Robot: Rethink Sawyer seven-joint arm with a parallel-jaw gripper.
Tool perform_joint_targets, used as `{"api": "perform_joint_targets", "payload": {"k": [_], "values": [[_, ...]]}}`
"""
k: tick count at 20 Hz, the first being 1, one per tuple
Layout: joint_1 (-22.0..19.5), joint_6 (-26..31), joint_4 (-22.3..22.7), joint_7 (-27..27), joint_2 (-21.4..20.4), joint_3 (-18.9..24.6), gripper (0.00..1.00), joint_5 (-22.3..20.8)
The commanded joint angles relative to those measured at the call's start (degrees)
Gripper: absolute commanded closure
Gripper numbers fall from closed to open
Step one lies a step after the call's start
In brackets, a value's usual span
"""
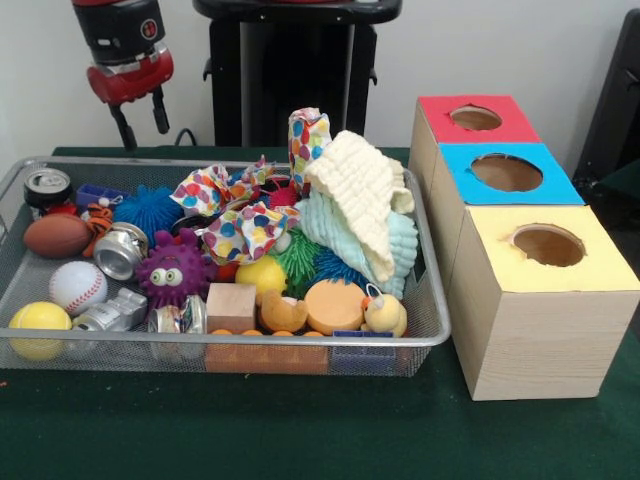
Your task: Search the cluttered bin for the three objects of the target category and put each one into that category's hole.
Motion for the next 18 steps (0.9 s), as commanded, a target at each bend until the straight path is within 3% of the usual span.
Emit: {"api": "perform_joint_targets", "payload": {"k": [1,4,11,18], "values": [[0.73,12.73,-13.14,-4.93,-1.38,-3.42,0.0,-3.89],[1.38,17.68,-15.8,-4.07,-2.47,-4.48,0.0,-5.37],[-0.46,18.01,-19.83,-5.58,-0.98,-3.16,0.0,-9.67],[-4.5,18.23,-24.97,-10.46,2.5,-1.04,0.0,-16.25]]}}
